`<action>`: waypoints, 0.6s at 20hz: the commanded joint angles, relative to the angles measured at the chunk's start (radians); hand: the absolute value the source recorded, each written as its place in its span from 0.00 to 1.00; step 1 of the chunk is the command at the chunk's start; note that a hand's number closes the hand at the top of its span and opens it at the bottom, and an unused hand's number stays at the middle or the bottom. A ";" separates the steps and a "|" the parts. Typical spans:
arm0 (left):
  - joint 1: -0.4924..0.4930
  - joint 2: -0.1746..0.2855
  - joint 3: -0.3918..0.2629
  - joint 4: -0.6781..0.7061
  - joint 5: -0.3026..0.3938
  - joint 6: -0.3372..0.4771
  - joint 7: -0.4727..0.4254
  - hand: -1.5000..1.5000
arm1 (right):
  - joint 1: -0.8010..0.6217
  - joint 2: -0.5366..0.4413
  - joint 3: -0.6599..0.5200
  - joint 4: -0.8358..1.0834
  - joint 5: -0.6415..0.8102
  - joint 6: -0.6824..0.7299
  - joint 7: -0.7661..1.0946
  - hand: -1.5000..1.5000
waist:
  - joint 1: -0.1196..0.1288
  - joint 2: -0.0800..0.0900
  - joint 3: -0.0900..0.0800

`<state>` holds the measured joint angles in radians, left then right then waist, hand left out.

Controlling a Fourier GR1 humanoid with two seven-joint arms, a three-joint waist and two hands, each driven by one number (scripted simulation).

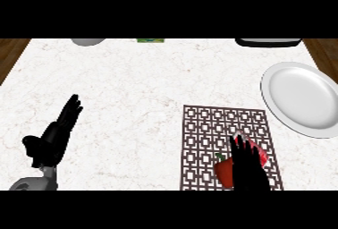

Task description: Pick the bell pepper from the placemat and place it in the plate

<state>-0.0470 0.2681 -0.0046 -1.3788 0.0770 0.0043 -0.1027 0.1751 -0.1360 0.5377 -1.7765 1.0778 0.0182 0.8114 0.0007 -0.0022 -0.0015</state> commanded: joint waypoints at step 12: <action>-0.057 0.006 0.069 0.113 -0.002 -0.067 -0.043 0.50 | -0.060 -0.002 -0.056 0.193 -0.079 -0.037 -0.216 1.00 | -0.003 0.004 0.001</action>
<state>-0.0562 0.2459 0.0264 -1.3295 0.0533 -0.0240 -0.1366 0.1126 -0.1481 0.4631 -1.6611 1.0265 -0.0131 0.6630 -0.0047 -0.0161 -0.0179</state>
